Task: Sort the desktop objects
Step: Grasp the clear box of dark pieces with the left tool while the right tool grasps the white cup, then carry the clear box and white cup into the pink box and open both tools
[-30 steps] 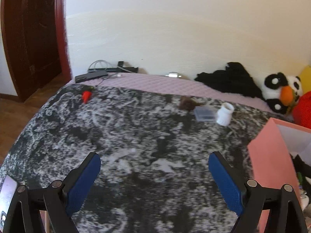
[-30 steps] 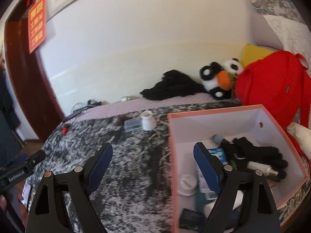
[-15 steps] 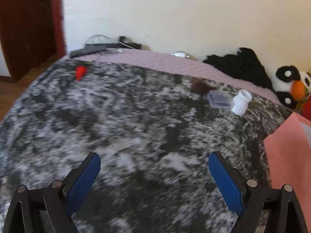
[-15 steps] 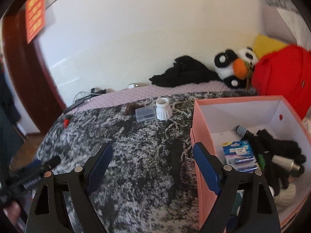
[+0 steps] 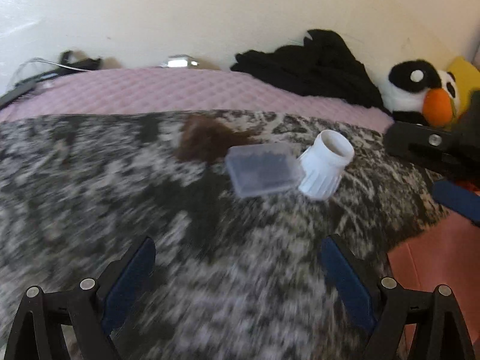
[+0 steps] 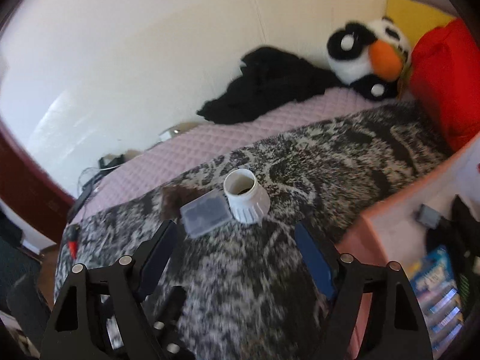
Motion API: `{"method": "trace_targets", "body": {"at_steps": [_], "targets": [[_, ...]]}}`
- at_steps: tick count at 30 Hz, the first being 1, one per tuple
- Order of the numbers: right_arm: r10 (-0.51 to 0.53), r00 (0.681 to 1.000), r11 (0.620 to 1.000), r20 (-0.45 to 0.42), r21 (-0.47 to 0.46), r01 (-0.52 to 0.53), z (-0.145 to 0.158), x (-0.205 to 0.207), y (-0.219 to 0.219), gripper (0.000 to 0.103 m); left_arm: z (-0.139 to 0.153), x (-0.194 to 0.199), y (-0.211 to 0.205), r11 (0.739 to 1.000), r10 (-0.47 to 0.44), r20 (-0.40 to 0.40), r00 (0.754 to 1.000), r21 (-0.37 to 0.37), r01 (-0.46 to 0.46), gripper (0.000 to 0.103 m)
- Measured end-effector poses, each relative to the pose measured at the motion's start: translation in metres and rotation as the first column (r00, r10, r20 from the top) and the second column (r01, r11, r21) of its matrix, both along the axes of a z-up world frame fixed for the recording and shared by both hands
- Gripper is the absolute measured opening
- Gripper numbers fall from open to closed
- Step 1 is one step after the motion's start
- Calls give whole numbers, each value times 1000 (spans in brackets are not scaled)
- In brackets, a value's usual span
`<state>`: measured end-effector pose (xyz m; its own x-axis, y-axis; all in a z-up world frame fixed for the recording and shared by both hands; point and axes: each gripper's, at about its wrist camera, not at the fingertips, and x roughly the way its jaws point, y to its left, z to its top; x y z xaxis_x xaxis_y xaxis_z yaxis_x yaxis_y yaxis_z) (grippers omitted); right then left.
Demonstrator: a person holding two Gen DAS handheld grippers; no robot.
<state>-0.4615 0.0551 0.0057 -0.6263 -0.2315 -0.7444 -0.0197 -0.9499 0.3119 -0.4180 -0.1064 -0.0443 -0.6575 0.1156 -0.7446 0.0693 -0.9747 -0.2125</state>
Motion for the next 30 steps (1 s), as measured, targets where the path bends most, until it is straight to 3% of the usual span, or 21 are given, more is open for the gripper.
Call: {"method": "trace_targets", "body": {"at_steps": [1,8,16,18,19,20,22,25,30], "targets": [[3,1000,1000,6,-4,-3,-5,-10,-2,79,-5,-10,2,1000,-5,2,1000,6,5,94],[-13,997,998,81,-60,18,-48,-57,-4,79,-36,-62,11,998,-50,32,998,37,49,93],[-34,991,992,127,-115,49,-84,-91,3,79,-51,-97,32,996,-92,22,996,-22,92,94],[-36,991,992,131,-116,52,-91,-96,3,71,-53,-105,32,996,-90,20,996,-25,90,93],[-38,991,992,131,-115,53,-94,-99,3,55,-54,-109,32,996,-84,22,996,-29,85,93],[-45,991,993,124,-103,58,-96,-100,3,54,-55,-112,31,996,-79,23,997,-29,80,91],[-55,994,993,90,-99,64,-96,-98,2,51,-54,-111,27,998,-54,8,999,-34,54,81],[-69,996,992,56,-98,75,-89,-93,2,49,-54,-99,15,999,-33,-15,999,13,34,81],[-55,998,991,36,-117,59,-77,-76,1,48,-52,-65,-2,1000,25,-15,1000,16,-25,81]]}}
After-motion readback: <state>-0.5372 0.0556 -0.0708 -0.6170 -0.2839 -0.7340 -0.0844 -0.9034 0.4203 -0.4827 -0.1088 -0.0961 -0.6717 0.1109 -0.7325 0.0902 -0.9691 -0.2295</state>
